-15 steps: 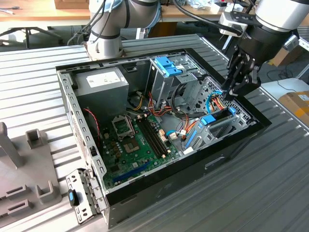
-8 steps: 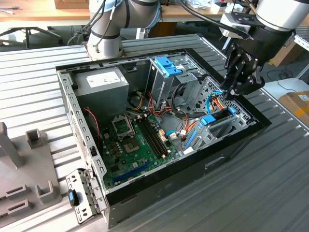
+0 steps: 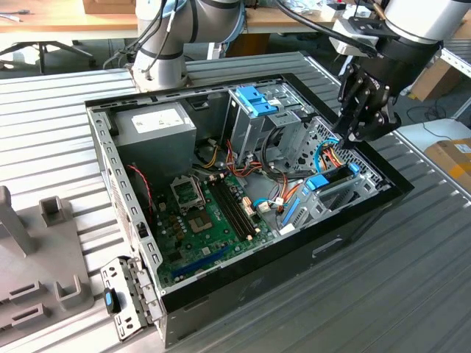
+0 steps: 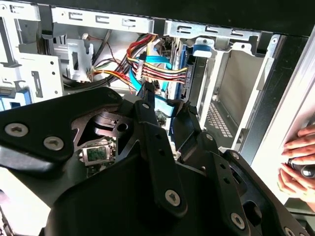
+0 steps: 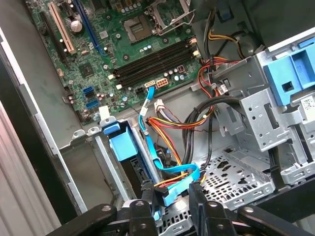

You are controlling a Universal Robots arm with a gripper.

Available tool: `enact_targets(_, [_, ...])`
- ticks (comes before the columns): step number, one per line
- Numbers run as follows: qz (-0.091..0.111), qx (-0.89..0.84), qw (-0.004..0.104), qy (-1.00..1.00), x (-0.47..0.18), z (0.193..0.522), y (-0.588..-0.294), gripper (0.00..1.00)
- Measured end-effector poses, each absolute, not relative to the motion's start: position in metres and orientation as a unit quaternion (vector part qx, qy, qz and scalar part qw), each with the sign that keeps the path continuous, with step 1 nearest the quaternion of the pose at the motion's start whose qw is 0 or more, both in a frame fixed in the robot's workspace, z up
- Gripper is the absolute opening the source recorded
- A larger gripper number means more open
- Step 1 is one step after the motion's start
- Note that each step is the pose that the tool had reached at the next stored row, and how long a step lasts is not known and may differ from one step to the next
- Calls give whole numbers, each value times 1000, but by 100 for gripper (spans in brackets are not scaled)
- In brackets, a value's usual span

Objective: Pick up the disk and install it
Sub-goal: 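Insert the first disk wire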

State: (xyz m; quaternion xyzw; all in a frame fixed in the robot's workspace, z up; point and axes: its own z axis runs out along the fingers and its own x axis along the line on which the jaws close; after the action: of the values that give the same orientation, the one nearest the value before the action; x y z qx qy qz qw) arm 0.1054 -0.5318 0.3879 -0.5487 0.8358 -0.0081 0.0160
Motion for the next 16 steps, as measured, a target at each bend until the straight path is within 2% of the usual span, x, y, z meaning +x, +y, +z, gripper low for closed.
enact_targets(16, [-9, -549, 15, 836, 105, 388, -534, 42])
